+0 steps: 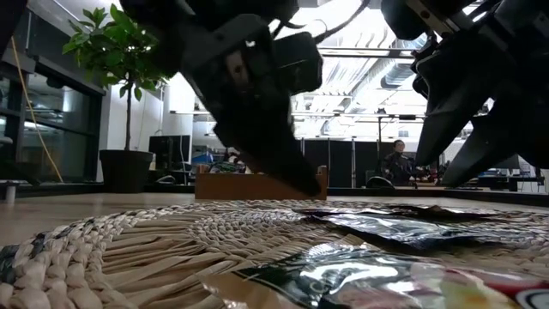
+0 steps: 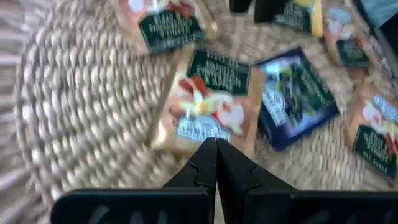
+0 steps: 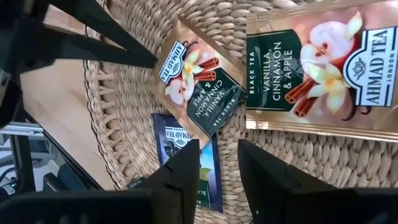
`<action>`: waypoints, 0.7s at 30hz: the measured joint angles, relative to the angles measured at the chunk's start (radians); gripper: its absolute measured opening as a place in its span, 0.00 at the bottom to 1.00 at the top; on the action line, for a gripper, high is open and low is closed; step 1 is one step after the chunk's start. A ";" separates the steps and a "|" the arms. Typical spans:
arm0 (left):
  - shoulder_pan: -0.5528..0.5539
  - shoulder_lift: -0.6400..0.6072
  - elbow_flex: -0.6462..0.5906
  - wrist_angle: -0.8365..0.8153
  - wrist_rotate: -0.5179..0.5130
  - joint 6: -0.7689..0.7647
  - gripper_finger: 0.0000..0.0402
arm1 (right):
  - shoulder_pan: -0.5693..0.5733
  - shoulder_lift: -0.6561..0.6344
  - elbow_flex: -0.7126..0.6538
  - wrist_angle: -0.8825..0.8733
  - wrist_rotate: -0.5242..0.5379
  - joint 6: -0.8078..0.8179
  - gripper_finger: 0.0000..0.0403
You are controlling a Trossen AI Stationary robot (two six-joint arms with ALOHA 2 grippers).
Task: Pick & Place Tea
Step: Put the brown tea bag in the right section of the wooden organizer
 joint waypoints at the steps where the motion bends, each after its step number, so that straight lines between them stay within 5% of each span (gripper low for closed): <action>1: 0.003 0.009 0.004 0.009 0.010 0.000 0.00 | 0.000 0.000 0.000 0.000 0.000 -0.001 0.27; 21: 0.019 0.121 0.006 0.052 0.047 -0.064 0.00 | -0.002 0.081 0.000 0.076 -0.079 0.063 0.27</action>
